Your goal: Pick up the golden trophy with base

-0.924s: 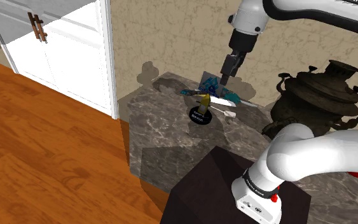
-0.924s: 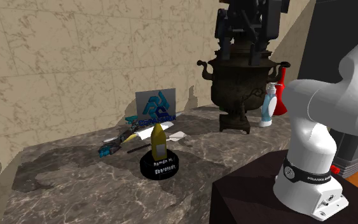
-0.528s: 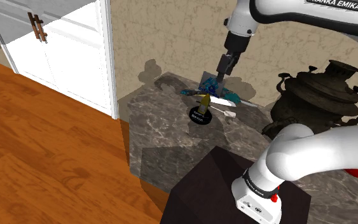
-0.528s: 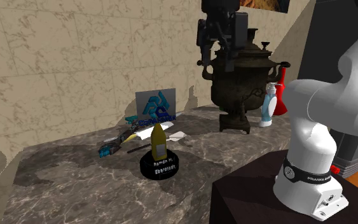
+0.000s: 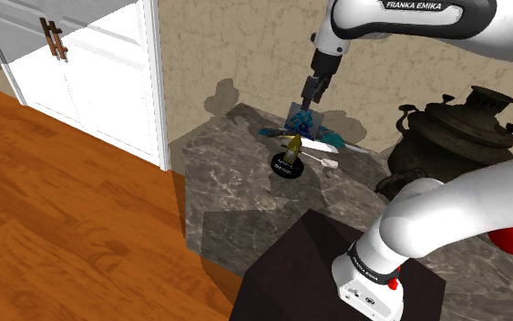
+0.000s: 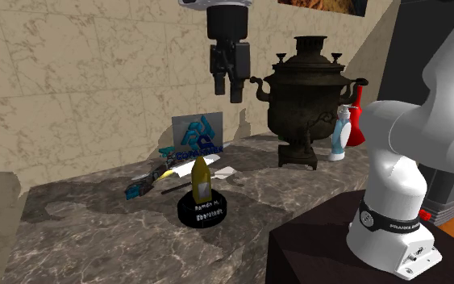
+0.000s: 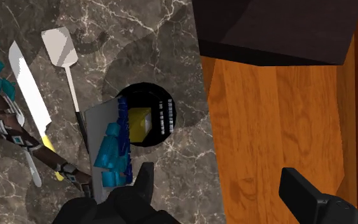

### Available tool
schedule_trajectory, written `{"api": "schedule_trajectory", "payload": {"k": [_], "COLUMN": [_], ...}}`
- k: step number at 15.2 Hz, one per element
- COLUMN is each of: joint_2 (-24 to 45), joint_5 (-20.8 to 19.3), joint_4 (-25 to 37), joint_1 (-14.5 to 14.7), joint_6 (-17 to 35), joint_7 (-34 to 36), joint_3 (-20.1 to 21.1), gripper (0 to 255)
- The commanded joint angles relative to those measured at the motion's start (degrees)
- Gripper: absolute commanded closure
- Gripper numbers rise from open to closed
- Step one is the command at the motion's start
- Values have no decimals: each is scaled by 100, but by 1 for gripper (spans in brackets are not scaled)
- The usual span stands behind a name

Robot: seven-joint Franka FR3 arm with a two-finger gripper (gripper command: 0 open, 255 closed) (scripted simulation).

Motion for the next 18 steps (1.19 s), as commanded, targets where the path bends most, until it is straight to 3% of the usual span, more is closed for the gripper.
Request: {"api": "schedule_trajectory", "payload": {"k": [1, 10, 18], "joint_2": [372, 1994, 2098], "joint_5": [-15, 239, 258], "joint_4": [137, 1174, 694], "joint_1": [-38, -193, -202], "joint_6": [254, 865, 1445], "joint_7": [-194, -1056, -1077], "joint_3": [-167, -774, -792], "gripper": [0, 0, 0]}}
